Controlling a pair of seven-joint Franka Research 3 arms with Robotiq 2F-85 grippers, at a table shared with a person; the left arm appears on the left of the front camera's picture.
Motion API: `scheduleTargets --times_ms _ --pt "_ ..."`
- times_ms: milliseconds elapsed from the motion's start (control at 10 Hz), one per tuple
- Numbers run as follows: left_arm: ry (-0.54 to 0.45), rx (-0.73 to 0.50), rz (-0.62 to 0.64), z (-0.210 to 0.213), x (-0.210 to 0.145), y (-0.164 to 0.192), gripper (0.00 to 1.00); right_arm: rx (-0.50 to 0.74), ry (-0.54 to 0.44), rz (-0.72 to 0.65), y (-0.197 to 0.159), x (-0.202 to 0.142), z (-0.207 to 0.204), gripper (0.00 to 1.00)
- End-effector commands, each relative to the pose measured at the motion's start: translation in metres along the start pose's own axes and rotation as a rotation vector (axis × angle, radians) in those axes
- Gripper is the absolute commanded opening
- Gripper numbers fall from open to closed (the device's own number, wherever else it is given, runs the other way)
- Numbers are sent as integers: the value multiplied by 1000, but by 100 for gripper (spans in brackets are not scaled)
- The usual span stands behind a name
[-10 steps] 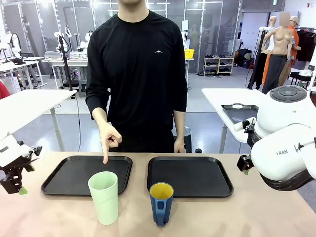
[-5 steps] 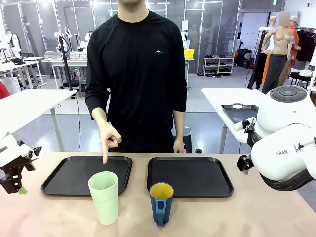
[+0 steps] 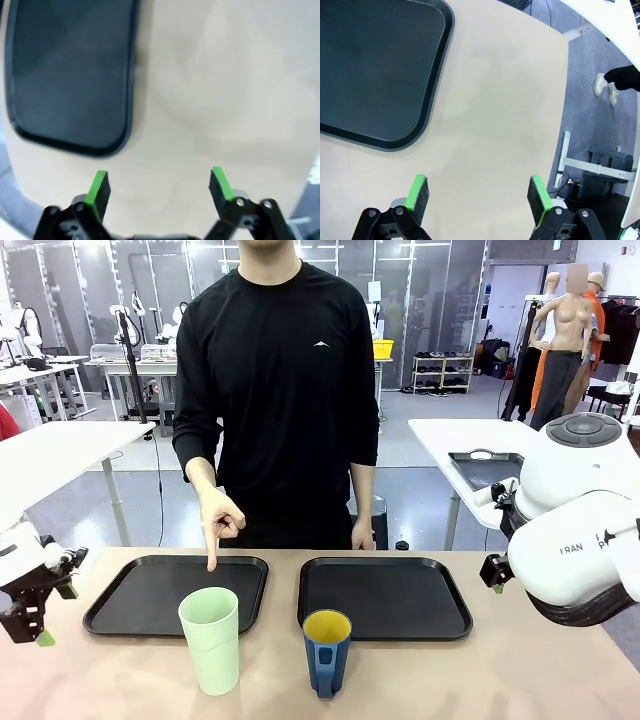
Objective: Sort and store the cups by type.
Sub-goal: Pick up the Reusable plastic cup.
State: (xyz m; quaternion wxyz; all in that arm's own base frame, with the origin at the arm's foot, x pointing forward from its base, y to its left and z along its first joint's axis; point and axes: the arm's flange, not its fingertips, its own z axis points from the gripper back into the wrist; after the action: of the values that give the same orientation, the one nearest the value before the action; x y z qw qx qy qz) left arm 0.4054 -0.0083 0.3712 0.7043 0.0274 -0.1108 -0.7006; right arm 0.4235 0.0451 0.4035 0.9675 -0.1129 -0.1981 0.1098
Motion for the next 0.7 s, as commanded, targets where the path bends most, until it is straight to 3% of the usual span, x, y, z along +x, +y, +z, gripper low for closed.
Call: scheduleTargets --times_ms 0,300,600 --pt "-199 -109 -54 2 -3 -2 100 0 2 3 0 -1 -1 100" --pt "-439 -176 -52 -27 14 -13 100 0 2 3 0 -1 -1 100" --pt "-595 -198 -35 -51 37 -16 100 0 2 3 0 -1 -1 100"
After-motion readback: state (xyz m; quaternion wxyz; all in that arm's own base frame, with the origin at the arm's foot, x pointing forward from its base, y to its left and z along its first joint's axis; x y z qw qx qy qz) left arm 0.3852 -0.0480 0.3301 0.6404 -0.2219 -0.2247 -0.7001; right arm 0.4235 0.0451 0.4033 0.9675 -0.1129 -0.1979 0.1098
